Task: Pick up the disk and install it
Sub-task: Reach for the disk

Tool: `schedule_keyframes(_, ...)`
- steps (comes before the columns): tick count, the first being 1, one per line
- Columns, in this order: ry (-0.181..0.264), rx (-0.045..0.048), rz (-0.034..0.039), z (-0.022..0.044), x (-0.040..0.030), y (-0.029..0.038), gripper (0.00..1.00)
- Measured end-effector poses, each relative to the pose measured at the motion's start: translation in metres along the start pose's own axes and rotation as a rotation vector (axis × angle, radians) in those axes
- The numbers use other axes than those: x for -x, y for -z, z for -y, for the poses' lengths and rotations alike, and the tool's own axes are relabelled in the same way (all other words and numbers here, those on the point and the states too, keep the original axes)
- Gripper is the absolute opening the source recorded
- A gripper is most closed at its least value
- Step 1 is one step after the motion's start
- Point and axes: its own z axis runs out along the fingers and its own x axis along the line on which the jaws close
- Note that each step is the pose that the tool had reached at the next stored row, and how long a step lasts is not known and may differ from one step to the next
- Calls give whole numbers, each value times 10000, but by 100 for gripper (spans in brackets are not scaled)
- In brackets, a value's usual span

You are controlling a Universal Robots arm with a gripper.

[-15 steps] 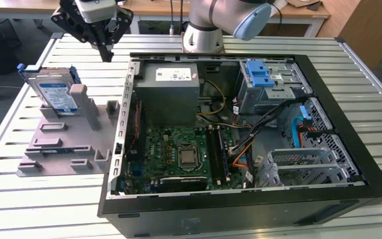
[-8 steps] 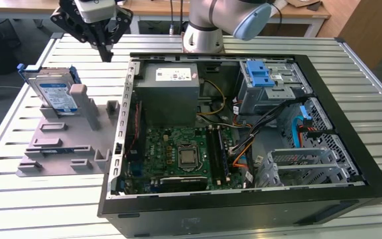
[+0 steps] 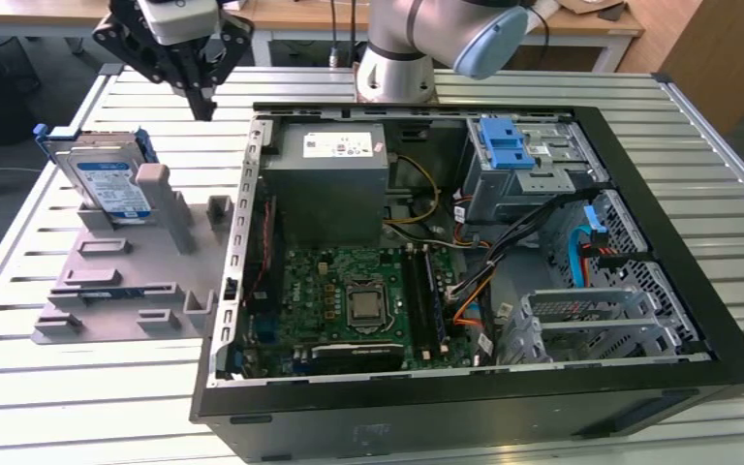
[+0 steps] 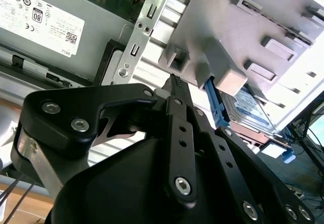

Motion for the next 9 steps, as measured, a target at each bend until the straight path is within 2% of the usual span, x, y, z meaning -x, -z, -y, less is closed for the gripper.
schedule_keyframes(9, 0, 0, -1, 3, -40, 0, 11)
